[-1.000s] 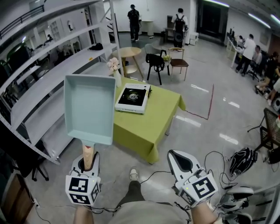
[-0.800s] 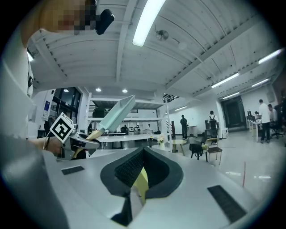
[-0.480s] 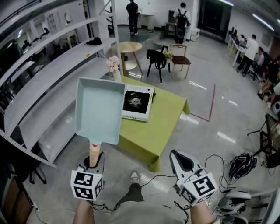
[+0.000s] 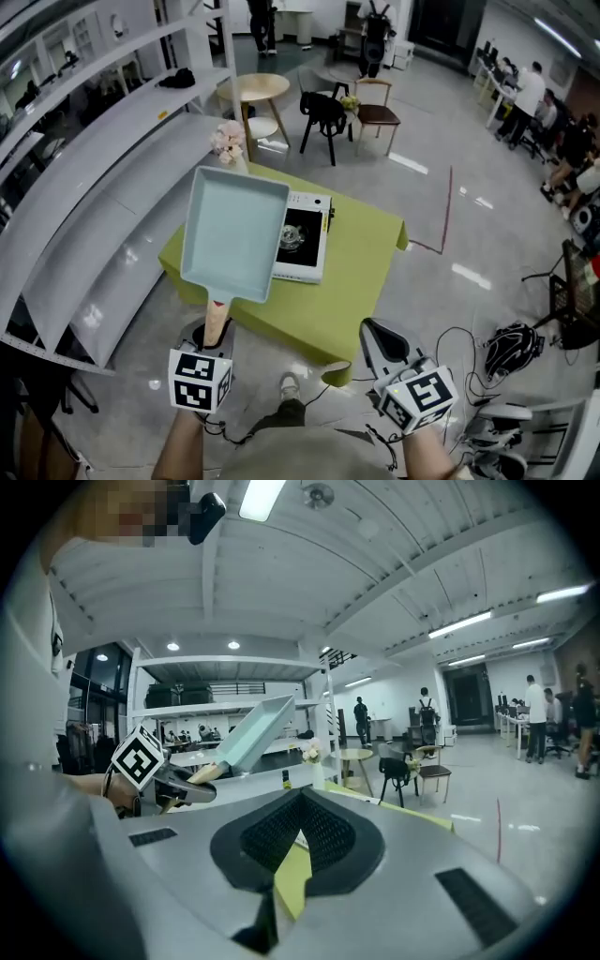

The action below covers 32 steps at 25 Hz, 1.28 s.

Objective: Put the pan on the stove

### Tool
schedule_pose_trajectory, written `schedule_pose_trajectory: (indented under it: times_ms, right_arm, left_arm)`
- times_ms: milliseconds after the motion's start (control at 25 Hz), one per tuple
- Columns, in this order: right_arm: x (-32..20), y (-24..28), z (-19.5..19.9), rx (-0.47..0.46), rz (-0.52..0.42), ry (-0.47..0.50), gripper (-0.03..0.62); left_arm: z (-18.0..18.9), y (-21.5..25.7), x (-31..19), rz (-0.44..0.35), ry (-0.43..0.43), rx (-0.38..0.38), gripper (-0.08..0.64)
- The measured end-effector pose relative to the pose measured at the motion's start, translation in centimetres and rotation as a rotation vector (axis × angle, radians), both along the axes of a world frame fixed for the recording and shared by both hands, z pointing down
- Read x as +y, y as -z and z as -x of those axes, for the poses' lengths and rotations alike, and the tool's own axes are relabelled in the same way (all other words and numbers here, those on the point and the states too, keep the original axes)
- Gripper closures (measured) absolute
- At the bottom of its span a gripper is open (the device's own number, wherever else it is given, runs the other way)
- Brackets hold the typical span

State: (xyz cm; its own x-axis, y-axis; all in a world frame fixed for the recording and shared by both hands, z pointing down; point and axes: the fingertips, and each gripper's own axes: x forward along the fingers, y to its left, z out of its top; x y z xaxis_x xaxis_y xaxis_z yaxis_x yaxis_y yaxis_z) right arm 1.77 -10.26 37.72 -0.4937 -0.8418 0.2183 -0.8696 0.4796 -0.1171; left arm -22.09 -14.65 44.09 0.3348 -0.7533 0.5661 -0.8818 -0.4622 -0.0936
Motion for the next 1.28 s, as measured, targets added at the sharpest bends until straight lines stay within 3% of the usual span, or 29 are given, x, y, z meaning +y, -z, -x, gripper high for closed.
schedule_pose_trajectory:
  times_ms: [480,1280]
  right_arm:
    - [-9.8,-3.7,2.7,0.029,0.1,-0.01,0.586]
    - [-16.9,-7.7,0.9,-0.005,0.219,0.151,0.586]
  left_arm:
    - [-1.9,-6.8,-9.5,0.17,-0.106,0.006,0.492]
    - [-5.6,-15.1,-14.3,0.395,-0.001,-0.021,0.491]
